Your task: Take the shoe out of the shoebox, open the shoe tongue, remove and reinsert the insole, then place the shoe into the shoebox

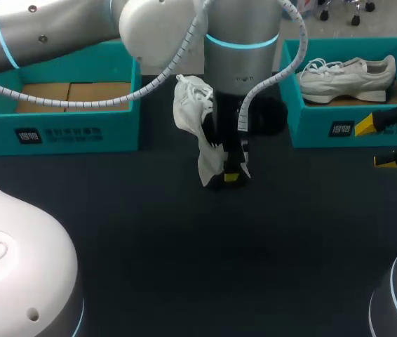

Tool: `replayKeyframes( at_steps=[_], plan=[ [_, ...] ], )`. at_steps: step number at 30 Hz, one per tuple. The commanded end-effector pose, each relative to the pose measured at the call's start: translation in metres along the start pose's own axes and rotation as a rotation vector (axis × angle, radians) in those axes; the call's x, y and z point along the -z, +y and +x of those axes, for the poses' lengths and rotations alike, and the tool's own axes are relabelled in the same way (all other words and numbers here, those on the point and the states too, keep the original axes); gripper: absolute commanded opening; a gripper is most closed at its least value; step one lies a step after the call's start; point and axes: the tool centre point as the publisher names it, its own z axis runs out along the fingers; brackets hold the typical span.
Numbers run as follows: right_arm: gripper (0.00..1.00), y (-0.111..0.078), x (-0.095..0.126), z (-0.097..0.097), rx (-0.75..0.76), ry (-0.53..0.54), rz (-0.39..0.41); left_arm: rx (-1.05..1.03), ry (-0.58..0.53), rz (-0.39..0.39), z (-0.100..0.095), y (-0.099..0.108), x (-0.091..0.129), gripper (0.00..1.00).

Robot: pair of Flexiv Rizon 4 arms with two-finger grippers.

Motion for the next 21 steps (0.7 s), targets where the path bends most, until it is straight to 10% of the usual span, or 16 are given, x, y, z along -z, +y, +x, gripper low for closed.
replayKeyframes(
  at_steps=[1, 15, 21],
  plan=[
    [1.00, 0.000, -0.001, 0.000, -0.001, -0.003, -0.001, 0.000, -0.008, -0.005, 0.002, 0.001, 0.015, 0.00],
    [1.00, 0.000, -0.001, 0.000, -0.001, -0.003, -0.001, 0.000, -0.008, -0.005, 0.002, 0.001, 0.015, 0.00],
    [1.00, 0.000, -0.001, 0.000, -0.001, -0.003, -0.001, -0.044, 0.007, -0.009, -0.015, 0.034, 0.027, 0.00]
  ],
)
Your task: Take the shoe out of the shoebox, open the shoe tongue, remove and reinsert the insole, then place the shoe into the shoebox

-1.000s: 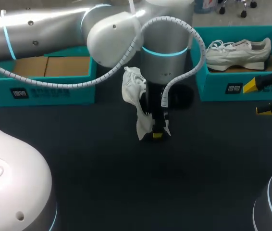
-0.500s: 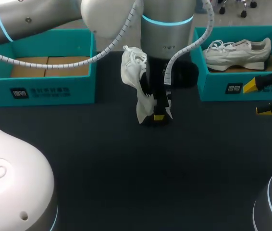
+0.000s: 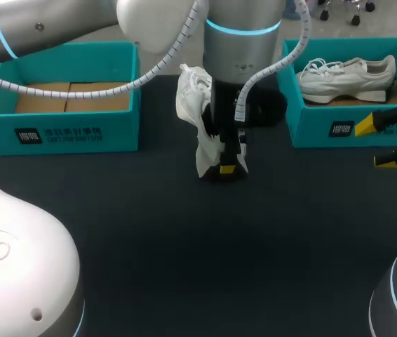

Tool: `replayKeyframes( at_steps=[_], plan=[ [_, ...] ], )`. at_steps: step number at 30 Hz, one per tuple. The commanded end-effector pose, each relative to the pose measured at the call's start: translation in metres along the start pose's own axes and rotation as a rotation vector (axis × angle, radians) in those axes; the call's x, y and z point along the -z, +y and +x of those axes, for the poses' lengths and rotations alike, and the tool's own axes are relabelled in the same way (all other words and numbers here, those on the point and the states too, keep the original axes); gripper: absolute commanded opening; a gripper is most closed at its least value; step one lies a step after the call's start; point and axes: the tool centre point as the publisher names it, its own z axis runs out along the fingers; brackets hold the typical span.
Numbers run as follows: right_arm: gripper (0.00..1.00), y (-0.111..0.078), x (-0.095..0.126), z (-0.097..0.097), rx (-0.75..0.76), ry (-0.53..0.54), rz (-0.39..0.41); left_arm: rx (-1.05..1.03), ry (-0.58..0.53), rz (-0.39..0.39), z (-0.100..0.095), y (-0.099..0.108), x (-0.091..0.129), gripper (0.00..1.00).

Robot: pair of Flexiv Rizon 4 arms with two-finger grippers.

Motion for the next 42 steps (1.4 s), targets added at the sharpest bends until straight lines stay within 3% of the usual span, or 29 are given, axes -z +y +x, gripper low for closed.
replayKeyframes(
  at_steps=[1, 10, 15, 23, 28, 37, 40, 42],
  plan=[
    [1.00, 0.000, -0.001, 0.000, -0.001, -0.003, -0.001, -0.019, 0.022, 0.012, -0.012, 0.032, 0.010, 0.00],
    [1.00, 0.000, -0.001, 0.000, -0.001, -0.003, -0.001, -0.056, 0.059, -0.021, -0.039, 0.107, 0.018, 0.00],
    [1.00, 0.000, -0.001, 0.000, -0.001, -0.003, -0.001, -0.052, 0.025, -0.032, -0.052, 0.152, 0.020, 0.00],
    [1.00, 0.000, -0.001, 0.000, -0.001, -0.003, -0.001, -0.111, 0.047, -0.061, -0.065, 0.239, 0.012, 0.00],
    [1.00, 0.000, -0.001, 0.000, -0.001, -0.003, -0.001, -0.029, 0.018, -0.067, -0.080, 0.286, 0.008, 0.00],
    [1.00, 0.000, -0.001, 0.000, -0.001, -0.003, -0.001, 0.070, 0.025, -0.028, -0.103, 0.356, 0.008, 0.00],
    [1.00, 0.000, -0.001, 0.000, -0.001, -0.003, -0.001, 0.107, 0.028, -0.021, -0.106, 0.364, 0.014, 0.00],
    [1.00, 0.000, -0.001, 0.000, -0.001, -0.003, -0.001, 0.126, 0.028, -0.023, -0.109, 0.380, 0.015, 0.00]
  ],
)
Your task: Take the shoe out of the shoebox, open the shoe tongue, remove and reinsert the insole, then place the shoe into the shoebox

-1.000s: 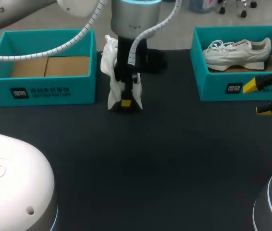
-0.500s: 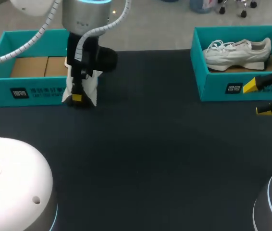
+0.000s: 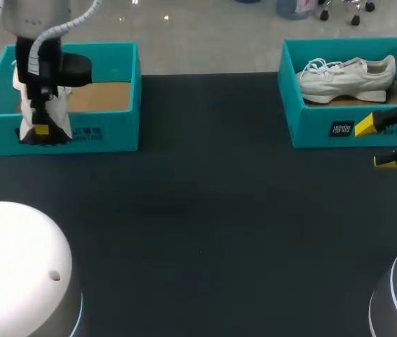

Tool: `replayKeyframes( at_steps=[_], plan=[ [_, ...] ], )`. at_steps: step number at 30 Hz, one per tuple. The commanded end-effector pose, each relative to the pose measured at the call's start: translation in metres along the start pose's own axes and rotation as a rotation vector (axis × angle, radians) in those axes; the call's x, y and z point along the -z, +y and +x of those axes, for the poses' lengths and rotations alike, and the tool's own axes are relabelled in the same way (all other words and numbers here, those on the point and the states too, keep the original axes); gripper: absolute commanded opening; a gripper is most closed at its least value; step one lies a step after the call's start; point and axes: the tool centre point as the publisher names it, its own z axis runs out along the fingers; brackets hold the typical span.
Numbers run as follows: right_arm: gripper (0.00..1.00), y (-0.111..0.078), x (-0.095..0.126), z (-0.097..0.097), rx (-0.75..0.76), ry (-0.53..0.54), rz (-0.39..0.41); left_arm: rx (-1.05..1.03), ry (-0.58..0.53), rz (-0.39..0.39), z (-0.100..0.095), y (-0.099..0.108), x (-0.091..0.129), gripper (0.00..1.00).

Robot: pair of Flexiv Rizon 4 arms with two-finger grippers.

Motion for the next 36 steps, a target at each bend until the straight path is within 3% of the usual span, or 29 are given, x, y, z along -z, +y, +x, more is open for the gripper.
replayKeyframes(
  at_steps=[1, 8, 17, 28, 36],
  plan=[
    [1.00, 0.000, -0.001, 0.000, -0.001, -0.003, -0.001, 0.027, -0.001, 0.118, -0.007, 0.057, 0.001, 0.00],
    [1.00, 0.000, -0.001, 0.000, -0.001, -0.003, -0.001, 0.100, 0.008, 0.095, -0.026, 0.083, -0.006, 0.00],
    [1.00, 0.000, -0.001, 0.000, -0.001, -0.003, -0.001, 0.179, 0.038, 0.054, -0.075, 0.115, -0.010, 0.00],
    [1.00, 0.000, -0.001, 0.000, -0.001, -0.003, -0.001, 0.230, 0.060, 0.019, -0.126, 0.127, -0.015, 0.00],
    [1.00, 0.000, -0.001, 0.000, -0.001, -0.003, -0.001, 0.200, 0.069, 0.058, -0.162, 0.138, -0.021, 0.00]
  ],
)
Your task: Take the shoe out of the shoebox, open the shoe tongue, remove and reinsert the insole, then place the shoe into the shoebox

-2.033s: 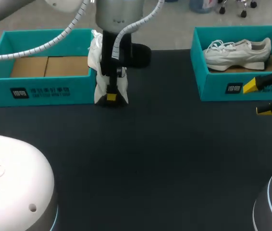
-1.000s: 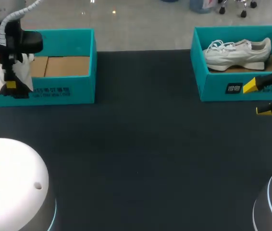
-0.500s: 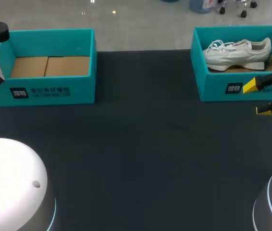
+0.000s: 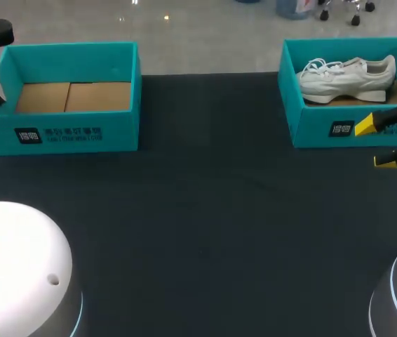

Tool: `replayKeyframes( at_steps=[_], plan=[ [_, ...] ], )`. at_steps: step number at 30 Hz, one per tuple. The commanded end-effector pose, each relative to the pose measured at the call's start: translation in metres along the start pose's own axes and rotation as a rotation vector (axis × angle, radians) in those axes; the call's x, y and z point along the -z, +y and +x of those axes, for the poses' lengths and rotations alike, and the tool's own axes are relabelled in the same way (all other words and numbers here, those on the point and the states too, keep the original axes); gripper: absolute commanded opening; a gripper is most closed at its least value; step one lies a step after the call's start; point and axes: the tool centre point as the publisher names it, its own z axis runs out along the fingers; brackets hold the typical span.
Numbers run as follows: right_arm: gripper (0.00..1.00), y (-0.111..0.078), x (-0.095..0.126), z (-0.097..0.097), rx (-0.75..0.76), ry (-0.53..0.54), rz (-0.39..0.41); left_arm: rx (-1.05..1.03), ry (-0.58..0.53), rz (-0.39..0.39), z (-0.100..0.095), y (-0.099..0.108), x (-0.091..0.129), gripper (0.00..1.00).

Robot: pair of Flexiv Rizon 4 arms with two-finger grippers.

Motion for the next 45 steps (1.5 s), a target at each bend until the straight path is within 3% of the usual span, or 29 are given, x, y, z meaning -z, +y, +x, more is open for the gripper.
replayKeyframes(
  at_steps=[1, 4, 9, 15, 16, 33, 37, 38, 39, 41, 45],
  plan=[
    [1.00, 0.000, -0.001, 0.000, -0.001, -0.003, -0.001, -0.024, 0.059, 0.018, -0.024, 0.002, -0.001, 0.00],
    [1.00, 0.000, -0.001, 0.000, -0.001, -0.003, -0.001, -0.092, 0.015, 0.030, -0.033, 0.003, -0.001, 0.00],
    [1.00, 0.000, -0.001, 0.000, -0.001, -0.003, -0.001, -0.277, 0.032, 0.064, -0.041, 0.005, 0.004, 0.00],
    [1.00, 0.000, -0.001, 0.000, -0.001, -0.003, -0.001, -0.565, -0.015, -0.019, -0.043, 0.004, 0.008, 0.00],
    [1.00, 0.000, -0.001, 0.000, -0.001, -0.003, -0.001, -0.586, -0.061, -0.070, -0.041, 0.002, 0.009, 0.00],
    [1.00, 0.000, -0.001, 0.000, -0.001, -0.003, -0.001, -0.602, -0.075, -0.087, -0.042, 0.002, 0.009, 0.00],
    [1.00, 0.000, -0.001, 0.000, -0.001, -0.003, -0.001, -0.887, -0.090, -0.138, -0.048, 0.001, 0.015, 0.00],
    [1.00, 0.000, -0.001, 0.000, -0.001, -0.003, -0.001, -0.910, -0.107, -0.093, -0.051, 0.002, 0.017, 0.00],
    [1.00, 0.000, -0.001, 0.000, -0.001, -0.003, -0.001, -0.963, -0.104, -0.120, -0.054, 0.003, 0.018, 0.00],
    [1.00, 0.000, -0.001, 0.000, -0.001, -0.003, -0.001, -1.046, -0.110, -0.064, -0.061, 0.006, 0.019, 0.00],
    [1.00, 0.000, -0.001, 0.000, -0.001, -0.003, -0.001, -1.332, -0.167, -0.118, -0.064, 0.009, 0.020, 0.00]
  ],
)
